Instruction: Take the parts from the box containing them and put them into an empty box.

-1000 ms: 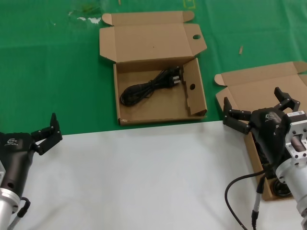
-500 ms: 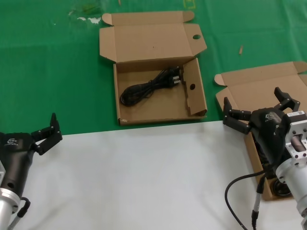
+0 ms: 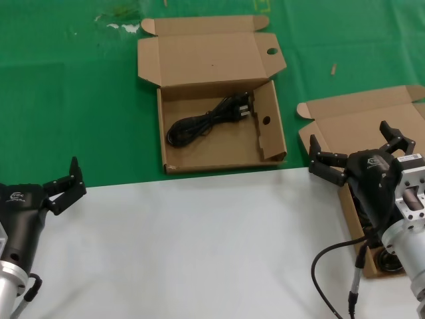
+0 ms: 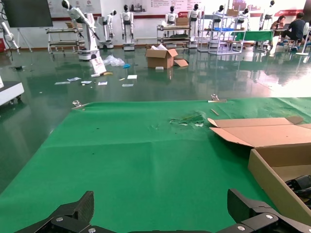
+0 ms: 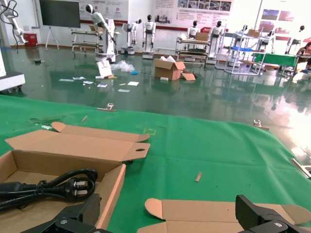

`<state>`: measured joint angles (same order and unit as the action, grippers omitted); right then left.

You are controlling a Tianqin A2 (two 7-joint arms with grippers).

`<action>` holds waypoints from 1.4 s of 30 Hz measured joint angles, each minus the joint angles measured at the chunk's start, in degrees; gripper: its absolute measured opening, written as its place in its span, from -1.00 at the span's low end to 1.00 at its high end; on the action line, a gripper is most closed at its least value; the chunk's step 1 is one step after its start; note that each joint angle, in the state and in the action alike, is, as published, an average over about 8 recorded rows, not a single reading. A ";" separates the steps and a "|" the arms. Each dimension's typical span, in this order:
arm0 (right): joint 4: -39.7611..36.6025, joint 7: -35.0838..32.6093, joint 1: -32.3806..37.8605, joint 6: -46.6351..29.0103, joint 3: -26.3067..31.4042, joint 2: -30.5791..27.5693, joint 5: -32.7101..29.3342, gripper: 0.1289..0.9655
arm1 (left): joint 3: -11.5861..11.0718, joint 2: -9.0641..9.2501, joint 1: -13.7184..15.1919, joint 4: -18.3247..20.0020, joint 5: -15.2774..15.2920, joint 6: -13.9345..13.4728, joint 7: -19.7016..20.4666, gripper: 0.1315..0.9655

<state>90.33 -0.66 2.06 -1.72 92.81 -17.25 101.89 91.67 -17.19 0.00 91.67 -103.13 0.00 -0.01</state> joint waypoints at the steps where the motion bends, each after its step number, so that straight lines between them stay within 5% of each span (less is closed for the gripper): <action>1: 0.00 0.00 0.00 0.00 0.00 0.00 0.00 1.00 | 0.00 0.00 0.00 0.00 0.00 0.00 0.00 1.00; 42: 0.00 0.00 0.00 0.00 0.00 0.00 0.00 1.00 | 0.00 0.00 0.00 0.00 0.00 0.00 0.01 1.00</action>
<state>90.33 -0.66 2.06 -1.72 92.81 -17.25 101.89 91.67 -17.19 0.00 91.67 -103.13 0.00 0.00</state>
